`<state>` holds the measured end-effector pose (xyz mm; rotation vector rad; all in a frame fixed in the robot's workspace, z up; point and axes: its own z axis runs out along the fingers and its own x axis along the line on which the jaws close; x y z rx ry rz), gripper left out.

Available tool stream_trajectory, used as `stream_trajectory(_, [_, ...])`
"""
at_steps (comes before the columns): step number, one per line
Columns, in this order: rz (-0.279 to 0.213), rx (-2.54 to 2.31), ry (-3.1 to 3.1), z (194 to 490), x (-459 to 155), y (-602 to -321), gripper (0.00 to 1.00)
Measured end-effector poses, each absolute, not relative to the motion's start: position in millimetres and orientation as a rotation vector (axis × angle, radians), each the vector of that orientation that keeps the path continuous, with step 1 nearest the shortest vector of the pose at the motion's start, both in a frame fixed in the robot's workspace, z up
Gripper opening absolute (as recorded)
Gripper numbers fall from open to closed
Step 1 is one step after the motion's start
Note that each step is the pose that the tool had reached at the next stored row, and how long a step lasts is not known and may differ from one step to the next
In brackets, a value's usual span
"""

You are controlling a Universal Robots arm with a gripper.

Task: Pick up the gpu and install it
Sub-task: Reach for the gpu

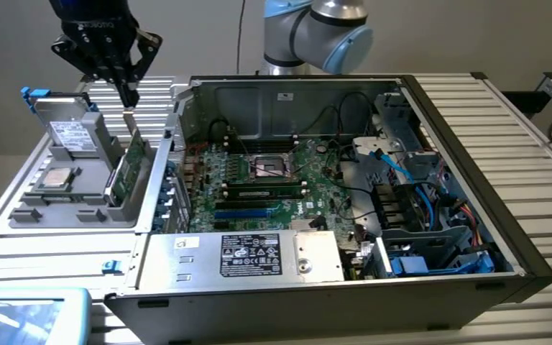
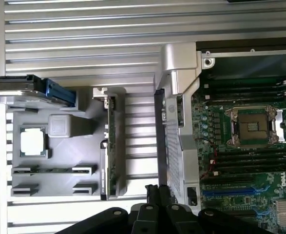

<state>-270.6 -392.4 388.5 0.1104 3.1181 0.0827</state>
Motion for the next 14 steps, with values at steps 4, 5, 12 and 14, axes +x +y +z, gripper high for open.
stream_trajectory(4, [0.092, 0.111, 3.118, 387.3, -288.8, -392.2, 0.12])
stream_trajectory(5, [0.094, 0.111, 3.118, 387.0, -293.3, -392.2, 0.12])
stream_trajectory(12, [0.114, 0.111, 3.118, 380.7, -325.4, -392.3, 0.12])
stream_trajectory(14, [0.114, 0.111, 3.118, 377.8, -330.3, -392.3, 0.12])
